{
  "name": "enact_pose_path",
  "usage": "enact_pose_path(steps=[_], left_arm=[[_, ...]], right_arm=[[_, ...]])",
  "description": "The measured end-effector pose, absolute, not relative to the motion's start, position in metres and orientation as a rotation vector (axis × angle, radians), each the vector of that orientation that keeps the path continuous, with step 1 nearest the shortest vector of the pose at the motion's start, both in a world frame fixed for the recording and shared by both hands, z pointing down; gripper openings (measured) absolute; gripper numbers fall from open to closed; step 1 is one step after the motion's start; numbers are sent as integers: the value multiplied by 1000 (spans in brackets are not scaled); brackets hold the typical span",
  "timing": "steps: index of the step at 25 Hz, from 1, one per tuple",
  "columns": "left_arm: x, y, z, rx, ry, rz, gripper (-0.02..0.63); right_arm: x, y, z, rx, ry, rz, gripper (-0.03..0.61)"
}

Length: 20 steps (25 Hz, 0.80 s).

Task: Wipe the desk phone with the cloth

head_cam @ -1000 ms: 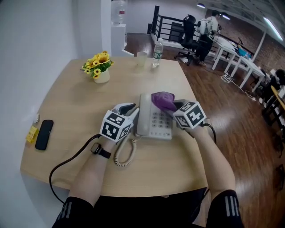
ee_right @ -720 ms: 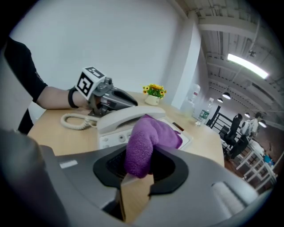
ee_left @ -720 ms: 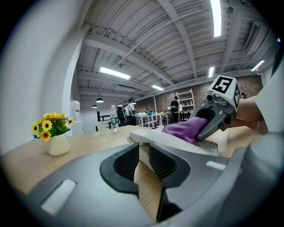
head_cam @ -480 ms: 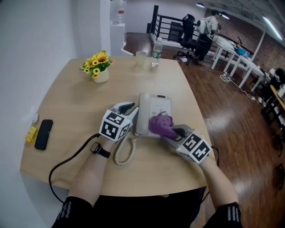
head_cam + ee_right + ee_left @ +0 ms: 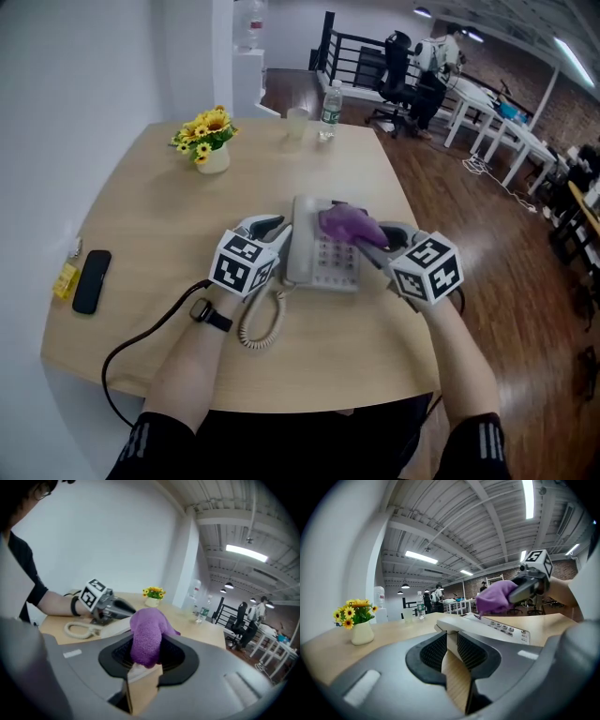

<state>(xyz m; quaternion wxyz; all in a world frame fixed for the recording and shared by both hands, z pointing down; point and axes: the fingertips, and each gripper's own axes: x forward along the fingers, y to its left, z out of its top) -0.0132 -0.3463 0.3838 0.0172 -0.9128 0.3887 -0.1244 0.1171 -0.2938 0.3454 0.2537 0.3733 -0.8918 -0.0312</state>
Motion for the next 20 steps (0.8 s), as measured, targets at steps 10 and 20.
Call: enact_pose_path(steps=[10,20], left_arm=[[-12,-346,384,-2838,1207,-387,61],[-12,-346,384,-2835,1205,-388,60]], right_arm=[[95,-394,380,1085,-2171,-34,117],[65,-324,401,882,-2202,-144,117]])
